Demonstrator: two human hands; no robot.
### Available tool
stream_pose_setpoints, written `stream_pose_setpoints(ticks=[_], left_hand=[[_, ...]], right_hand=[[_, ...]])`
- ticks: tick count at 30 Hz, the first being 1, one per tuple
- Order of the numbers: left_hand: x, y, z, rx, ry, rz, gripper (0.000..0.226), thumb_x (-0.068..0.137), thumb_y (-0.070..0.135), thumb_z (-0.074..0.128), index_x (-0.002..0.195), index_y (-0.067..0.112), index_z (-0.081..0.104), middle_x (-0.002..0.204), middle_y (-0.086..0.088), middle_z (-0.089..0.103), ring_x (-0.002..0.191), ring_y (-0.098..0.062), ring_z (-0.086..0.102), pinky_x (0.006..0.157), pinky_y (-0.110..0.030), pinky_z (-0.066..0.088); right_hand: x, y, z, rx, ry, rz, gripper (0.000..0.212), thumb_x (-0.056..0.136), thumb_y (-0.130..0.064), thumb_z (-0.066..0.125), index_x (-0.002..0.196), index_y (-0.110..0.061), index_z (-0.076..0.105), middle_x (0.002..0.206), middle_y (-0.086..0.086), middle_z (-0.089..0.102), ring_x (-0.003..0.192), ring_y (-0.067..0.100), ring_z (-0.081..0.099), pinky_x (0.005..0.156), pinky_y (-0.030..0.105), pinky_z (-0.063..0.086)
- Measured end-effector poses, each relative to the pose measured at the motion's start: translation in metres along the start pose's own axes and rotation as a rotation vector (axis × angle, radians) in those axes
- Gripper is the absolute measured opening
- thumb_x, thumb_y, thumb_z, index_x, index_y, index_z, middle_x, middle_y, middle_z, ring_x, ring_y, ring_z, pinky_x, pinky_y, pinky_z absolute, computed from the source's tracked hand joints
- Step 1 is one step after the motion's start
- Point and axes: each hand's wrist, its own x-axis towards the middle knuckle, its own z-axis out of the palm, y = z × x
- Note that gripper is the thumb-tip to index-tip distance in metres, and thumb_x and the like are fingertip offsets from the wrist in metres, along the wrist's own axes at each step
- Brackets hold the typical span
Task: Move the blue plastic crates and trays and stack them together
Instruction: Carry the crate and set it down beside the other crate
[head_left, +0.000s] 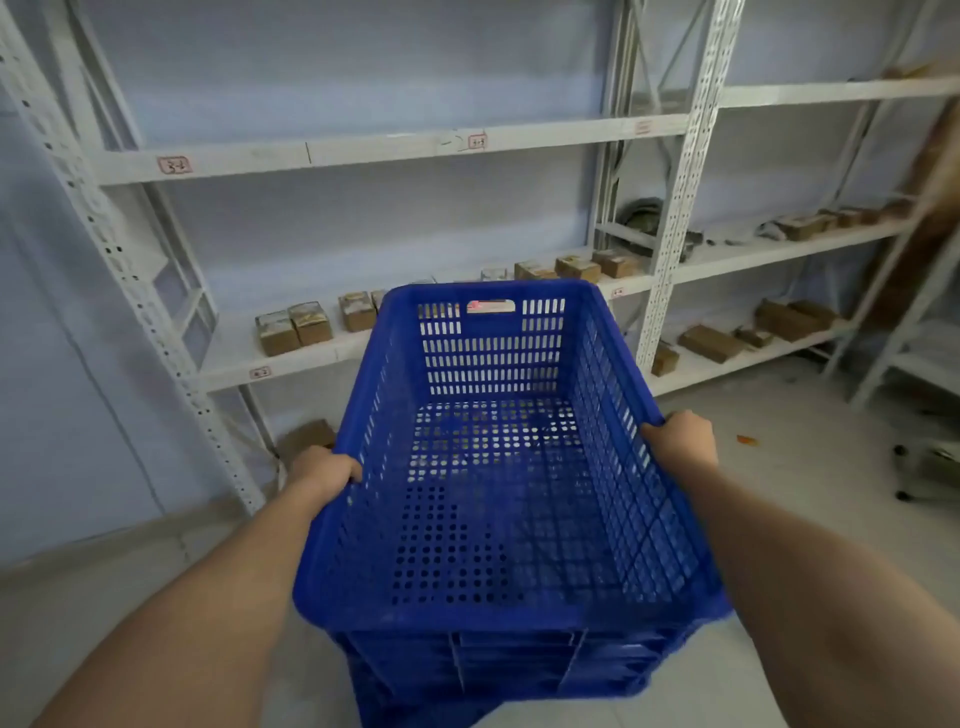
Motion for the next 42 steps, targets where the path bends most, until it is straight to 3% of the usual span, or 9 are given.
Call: stream_pose_setpoints(ticks=[7, 10, 13, 19, 23, 27, 33, 39, 42], left_hand=[[0.021, 0.024, 0.096, -0.051, -0.068, -0.086, 0.032, 0.071, 0.003, 0.069, 0.102, -0.003, 0.064, 0.108, -0.021, 0.065, 0.073, -0.031, 0.06, 0.058, -0.031, 0.05], [0.044, 0.038, 0.123, -0.047, -0.114, -0.121, 0.053, 0.069, 0.003, 0.069, 0.119, 0.0, 0.056, 0.12, -0.021, 0.06, 0.088, -0.036, 0.061, 0.071, -0.038, 0.055], [0.072, 0.054, 0.143, 0.039, -0.164, -0.152, 0.047, 0.067, 0.008, 0.069, 0.111, -0.004, 0.057, 0.113, -0.021, 0.059, 0.094, -0.038, 0.06, 0.082, -0.043, 0.055], [0.115, 0.102, 0.174, 0.185, -0.221, -0.138, 0.039, 0.074, 0.022, 0.068, 0.103, 0.001, 0.054, 0.103, -0.014, 0.056, 0.077, -0.028, 0.056, 0.053, -0.029, 0.044], [0.131, 0.126, 0.2, 0.182, -0.195, -0.168, 0.035, 0.08, 0.03, 0.065, 0.099, 0.006, 0.048, 0.08, -0.004, 0.049, 0.067, -0.021, 0.05, 0.051, -0.028, 0.044], [0.15, 0.143, 0.234, 0.152, -0.127, -0.14, 0.034, 0.082, 0.034, 0.067, 0.099, 0.018, 0.042, 0.095, -0.005, 0.05, 0.061, -0.016, 0.047, 0.047, -0.026, 0.041], [0.174, 0.141, 0.307, 0.015, -0.094, -0.265, 0.036, 0.08, 0.032, 0.068, 0.096, 0.0, 0.071, 0.097, -0.017, 0.071, 0.082, -0.03, 0.067, 0.079, -0.041, 0.057], [0.193, 0.133, 0.368, -0.112, 0.01, -0.351, 0.024, 0.083, 0.026, 0.067, 0.065, 0.012, 0.064, 0.072, -0.005, 0.066, 0.067, -0.022, 0.063, 0.072, -0.038, 0.056], [0.211, 0.131, 0.387, -0.141, 0.076, -0.399, 0.019, 0.084, 0.022, 0.066, 0.069, 0.011, 0.062, 0.071, -0.003, 0.061, 0.068, -0.022, 0.06, 0.078, -0.039, 0.057]], right_hand=[[0.07, 0.046, -0.023, -0.065, -0.004, 0.017, 0.02, 0.083, -0.024, 0.059, 0.082, -0.004, 0.059, 0.061, 0.007, 0.051, 0.065, 0.029, 0.055, 0.058, 0.03, 0.041], [0.103, 0.057, -0.018, -0.113, -0.042, 0.048, 0.024, 0.086, -0.027, 0.058, 0.081, -0.003, 0.057, 0.06, 0.007, 0.049, 0.065, 0.029, 0.055, 0.057, 0.031, 0.041], [0.138, 0.07, -0.005, -0.13, -0.058, 0.072, 0.028, 0.087, -0.027, 0.058, 0.078, -0.001, 0.057, 0.059, 0.008, 0.048, 0.061, 0.027, 0.053, 0.055, 0.029, 0.039], [0.21, 0.081, 0.013, -0.147, -0.095, 0.087, 0.033, 0.09, -0.03, 0.053, 0.082, 0.001, 0.059, 0.064, 0.01, 0.053, 0.058, 0.024, 0.05, 0.058, 0.03, 0.04], [0.258, 0.087, 0.018, -0.163, -0.103, 0.082, 0.037, 0.09, -0.034, 0.051, 0.077, -0.001, 0.058, 0.061, 0.009, 0.051, 0.06, 0.026, 0.051, 0.059, 0.03, 0.04], [0.319, 0.091, 0.029, -0.149, -0.123, 0.054, 0.048, 0.093, -0.037, 0.041, 0.076, 0.004, 0.059, 0.076, 0.019, 0.059, 0.07, 0.03, 0.054, 0.067, 0.033, 0.043], [0.405, 0.12, 0.06, -0.121, -0.21, 0.026, 0.055, 0.095, -0.038, 0.034, 0.082, 0.005, 0.066, 0.091, 0.025, 0.064, 0.076, 0.031, 0.055, 0.071, 0.032, 0.041], [0.467, 0.143, 0.097, -0.135, -0.263, 0.035, 0.053, 0.093, -0.039, 0.034, 0.082, 0.001, 0.067, 0.087, 0.021, 0.064, 0.076, 0.033, 0.058, 0.072, 0.035, 0.046], [0.49, 0.145, 0.12, -0.13, -0.272, 0.03, 0.052, 0.093, -0.039, 0.034, 0.087, 0.0, 0.068, 0.08, 0.017, 0.059, 0.072, 0.03, 0.056, 0.07, 0.033, 0.044]])
